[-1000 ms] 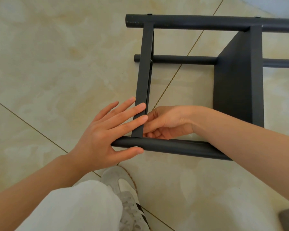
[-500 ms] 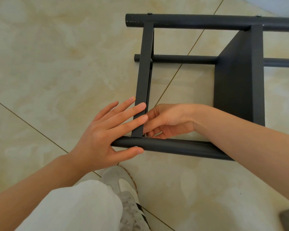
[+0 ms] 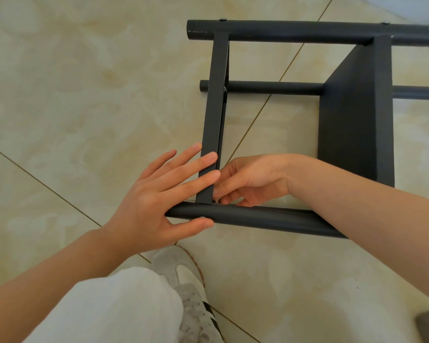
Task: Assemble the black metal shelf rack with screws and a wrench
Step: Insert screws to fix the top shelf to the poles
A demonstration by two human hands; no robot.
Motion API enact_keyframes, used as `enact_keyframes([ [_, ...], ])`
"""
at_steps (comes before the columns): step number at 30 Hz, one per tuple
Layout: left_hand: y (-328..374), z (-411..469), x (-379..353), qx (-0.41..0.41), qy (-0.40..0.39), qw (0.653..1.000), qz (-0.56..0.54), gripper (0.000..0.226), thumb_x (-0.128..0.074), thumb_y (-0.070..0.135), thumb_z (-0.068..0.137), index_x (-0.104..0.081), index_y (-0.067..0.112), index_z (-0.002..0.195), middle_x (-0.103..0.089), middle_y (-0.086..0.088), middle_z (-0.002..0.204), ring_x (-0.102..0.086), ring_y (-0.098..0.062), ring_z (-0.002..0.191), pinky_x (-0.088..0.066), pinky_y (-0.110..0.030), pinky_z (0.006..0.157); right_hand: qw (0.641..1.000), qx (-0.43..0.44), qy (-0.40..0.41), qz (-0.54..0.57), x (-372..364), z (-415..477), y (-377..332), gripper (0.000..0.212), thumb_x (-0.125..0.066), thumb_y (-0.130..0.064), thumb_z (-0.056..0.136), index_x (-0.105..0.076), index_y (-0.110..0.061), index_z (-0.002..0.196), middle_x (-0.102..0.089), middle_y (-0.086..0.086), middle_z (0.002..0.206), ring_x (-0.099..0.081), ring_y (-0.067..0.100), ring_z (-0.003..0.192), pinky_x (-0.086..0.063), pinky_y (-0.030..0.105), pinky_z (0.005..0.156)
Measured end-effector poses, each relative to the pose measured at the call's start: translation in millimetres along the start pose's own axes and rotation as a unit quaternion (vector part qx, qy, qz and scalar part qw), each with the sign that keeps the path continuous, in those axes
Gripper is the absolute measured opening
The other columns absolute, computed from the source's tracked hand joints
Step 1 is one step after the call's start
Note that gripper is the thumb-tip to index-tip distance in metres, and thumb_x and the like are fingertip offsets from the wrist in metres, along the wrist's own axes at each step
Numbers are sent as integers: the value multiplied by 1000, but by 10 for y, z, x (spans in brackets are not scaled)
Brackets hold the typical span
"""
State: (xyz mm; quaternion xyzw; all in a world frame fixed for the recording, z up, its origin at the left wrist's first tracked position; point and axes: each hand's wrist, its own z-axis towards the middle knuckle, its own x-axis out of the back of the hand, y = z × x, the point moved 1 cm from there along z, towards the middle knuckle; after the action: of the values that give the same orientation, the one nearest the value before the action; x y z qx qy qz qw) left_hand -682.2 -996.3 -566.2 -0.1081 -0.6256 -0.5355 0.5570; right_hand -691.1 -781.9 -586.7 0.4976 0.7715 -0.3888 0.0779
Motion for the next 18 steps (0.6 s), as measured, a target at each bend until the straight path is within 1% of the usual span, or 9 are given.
enact_keyframes([
  [3, -1, -2, 2, 1, 0, 1000, 1, 57, -59, 50, 96, -52, 14, 140, -45, -8, 153, -32, -27, 149, -27, -49, 120, 1000, -2, -1, -9, 6, 0, 0, 35, -59, -11, 95, -78, -24, 68, -73, -4, 82, -66, 13, 83, -53, 33, 80],
  [6, -5, -2, -3, 1, -1, 1000, -2, 57, -59, 50, 96, -52, 13, 140, -45, -8, 153, -32, -27, 149, -27, -51, 119, 1000, -6, 6, -11, 6, -5, 3, 32, -61, -11, 95, -78, -24, 71, -73, -3, 86, -65, 15, 88, -53, 35, 82],
  [9, -6, -6, -6, 1, 0, 1000, -3, 57, -60, 50, 96, -52, 13, 140, -45, -8, 153, -32, -27, 149, -28, -52, 119, 1000, -9, 14, -13, 0, -16, 0, 31, -61, -13, 94, -78, -24, 71, -73, -3, 87, -66, 15, 88, -53, 36, 82],
  [14, -8, -6, -12, 1, 0, 1000, -5, 58, -60, 49, 96, -51, 13, 141, -44, -8, 153, -32, -28, 149, -27, -51, 119, 999, -19, 31, -21, -21, -11, -16, 16, -62, -13, 95, -77, -17, 89, -72, 5, 103, -65, 21, 100, -53, 44, 94],
  [16, -6, -8, -15, 0, 0, 1000, -6, 59, -60, 49, 96, -50, 12, 141, -44, -8, 153, -32, -28, 149, -27, -52, 119, 999, -21, 30, -21, -19, -9, -9, 14, -63, -14, 94, -77, -16, 91, -71, 7, 105, -64, 22, 102, -52, 45, 97],
  [18, -6, -11, -15, 1, -1, 1000, -8, 59, -60, 50, 96, -51, 12, 141, -44, -8, 153, -32, -28, 149, -27, -51, 119, 999, -21, 30, -22, -17, -4, -5, 14, -64, -14, 94, -77, -16, 90, -70, 7, 104, -64, 22, 100, -52, 44, 96],
])
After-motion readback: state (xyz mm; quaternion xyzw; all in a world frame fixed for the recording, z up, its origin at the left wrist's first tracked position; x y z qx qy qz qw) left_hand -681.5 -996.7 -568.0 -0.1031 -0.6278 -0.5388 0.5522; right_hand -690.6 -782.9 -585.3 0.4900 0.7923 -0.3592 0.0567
